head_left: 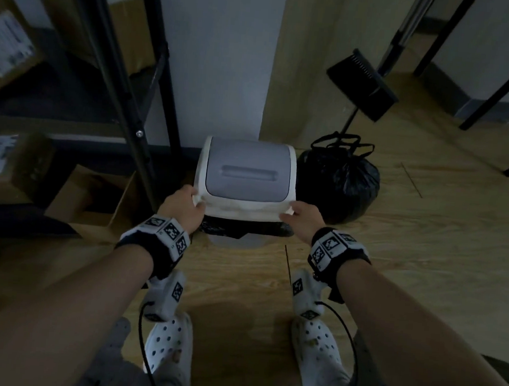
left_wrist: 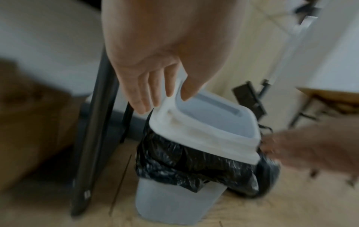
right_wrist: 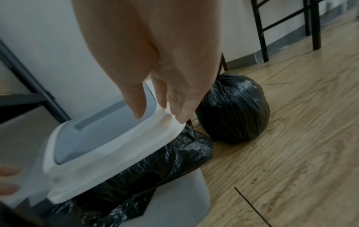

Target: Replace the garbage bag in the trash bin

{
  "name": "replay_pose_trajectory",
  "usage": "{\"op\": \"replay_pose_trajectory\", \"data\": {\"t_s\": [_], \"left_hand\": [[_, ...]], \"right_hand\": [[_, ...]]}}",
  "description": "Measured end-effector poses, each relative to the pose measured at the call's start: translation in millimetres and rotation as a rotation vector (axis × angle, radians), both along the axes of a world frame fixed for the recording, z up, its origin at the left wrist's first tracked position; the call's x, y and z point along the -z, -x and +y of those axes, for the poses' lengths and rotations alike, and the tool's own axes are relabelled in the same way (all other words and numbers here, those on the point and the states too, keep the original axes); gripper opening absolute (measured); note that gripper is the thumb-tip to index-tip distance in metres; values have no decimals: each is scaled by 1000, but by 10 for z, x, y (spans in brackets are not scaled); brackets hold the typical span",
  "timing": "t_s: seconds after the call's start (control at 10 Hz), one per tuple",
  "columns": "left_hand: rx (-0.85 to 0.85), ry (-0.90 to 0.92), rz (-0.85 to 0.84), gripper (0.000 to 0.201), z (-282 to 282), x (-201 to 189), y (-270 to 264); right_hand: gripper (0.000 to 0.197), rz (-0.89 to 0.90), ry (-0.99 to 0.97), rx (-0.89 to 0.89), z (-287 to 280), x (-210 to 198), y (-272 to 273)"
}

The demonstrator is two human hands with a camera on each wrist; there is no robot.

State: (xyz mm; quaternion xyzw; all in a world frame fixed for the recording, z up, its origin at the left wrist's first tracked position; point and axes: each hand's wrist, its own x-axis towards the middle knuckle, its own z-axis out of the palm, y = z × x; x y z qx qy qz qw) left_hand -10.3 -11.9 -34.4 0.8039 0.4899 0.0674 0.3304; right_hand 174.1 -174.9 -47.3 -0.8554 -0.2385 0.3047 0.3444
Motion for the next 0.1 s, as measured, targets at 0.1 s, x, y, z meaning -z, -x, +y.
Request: {"op": "replay_pose_trajectory", "data": {"t_s": [0.1], "left_hand": [[97, -52, 39, 39, -161, -313, 63]], "right_hand": [[55, -4, -14, -27, -40, -175, 151]]}}
